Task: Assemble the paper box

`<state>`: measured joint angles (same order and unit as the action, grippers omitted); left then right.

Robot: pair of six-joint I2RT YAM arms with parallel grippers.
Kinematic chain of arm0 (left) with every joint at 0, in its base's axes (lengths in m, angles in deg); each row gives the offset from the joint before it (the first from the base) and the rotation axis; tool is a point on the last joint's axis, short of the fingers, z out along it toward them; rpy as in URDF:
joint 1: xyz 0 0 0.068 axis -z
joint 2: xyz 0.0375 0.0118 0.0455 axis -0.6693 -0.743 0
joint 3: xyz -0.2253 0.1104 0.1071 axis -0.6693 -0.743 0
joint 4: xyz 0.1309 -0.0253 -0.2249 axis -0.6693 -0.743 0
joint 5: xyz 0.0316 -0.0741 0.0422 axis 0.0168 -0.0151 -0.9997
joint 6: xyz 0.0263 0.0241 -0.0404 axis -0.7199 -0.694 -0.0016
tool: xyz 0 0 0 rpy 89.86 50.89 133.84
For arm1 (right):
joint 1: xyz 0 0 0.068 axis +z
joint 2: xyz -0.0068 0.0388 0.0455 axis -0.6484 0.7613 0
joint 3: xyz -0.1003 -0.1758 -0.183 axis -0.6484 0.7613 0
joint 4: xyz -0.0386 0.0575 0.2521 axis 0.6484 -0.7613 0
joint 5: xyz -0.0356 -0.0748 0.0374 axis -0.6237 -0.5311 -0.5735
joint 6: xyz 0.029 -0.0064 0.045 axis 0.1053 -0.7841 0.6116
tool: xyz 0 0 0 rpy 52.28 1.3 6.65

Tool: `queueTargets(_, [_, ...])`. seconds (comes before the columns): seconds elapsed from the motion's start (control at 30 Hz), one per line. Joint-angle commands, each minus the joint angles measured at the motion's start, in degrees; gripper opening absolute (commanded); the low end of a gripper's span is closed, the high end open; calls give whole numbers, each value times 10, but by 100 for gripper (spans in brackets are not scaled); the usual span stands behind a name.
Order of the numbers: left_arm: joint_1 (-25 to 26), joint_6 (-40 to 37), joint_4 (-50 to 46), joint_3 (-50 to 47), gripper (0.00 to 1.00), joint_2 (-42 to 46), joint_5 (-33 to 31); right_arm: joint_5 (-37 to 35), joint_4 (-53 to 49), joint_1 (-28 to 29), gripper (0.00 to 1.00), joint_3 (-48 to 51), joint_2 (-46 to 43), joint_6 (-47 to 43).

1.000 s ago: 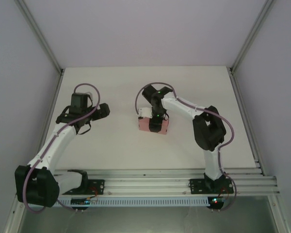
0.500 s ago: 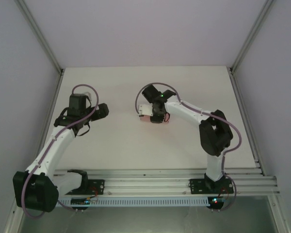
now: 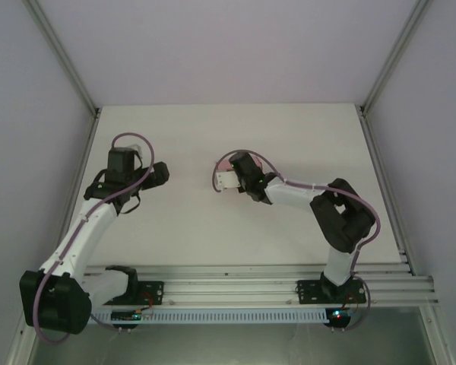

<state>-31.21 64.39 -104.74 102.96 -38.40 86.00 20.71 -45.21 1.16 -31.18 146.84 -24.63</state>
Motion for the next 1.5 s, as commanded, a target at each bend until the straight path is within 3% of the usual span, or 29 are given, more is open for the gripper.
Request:
queueTargets(0.0, [-4, -8, 4, -2, 100, 12, -12, -22, 25, 5, 34, 8, 24, -2])
queueTargets(0.2, [-4, -8, 1, -1, 100, 11, -12, -33, -61, 8, 41, -23, 42, 77])
queueTargets(0.27, [-4, -8, 1, -1, 100, 12, -12, -28, -95, 12, 49, -25, 37, 121])
queueTargets(0.4, [-3, -9, 4, -2, 100, 14, -11, -20, -144, 20, 78, -11, 16, 149])
queueTargets(0.6, [-4, -10, 9, 1, 100, 22, -8, 40, -281, 31, 98, -36, -47, 239])
queueTargets(0.73, [-3, -17, 19, -3, 100, 35, -14, 91, -335, 33, 99, -44, -119, 288])
queueTargets(0.87, [-4, -26, 57, -22, 99, 60, -34, 134, -336, -3, 99, -40, -219, 383])
queueTargets(0.97, [-3, -40, 108, -57, 100, 87, -61, 133, -294, -76, 99, -20, -288, 505])
queueTargets(1.1, [-3, -75, 193, -128, 100, 117, -109, 136, -213, -225, 99, 63, -367, 683])
queueTargets(1.3, [-4, -156, 374, -258, 100, 124, -173, 180, -4, -367, 100, 280, -427, 775])
queueTargets(1.47, [-4, -226, 600, -383, 100, 106, -190, 194, 226, -388, 100, 421, -391, 769])
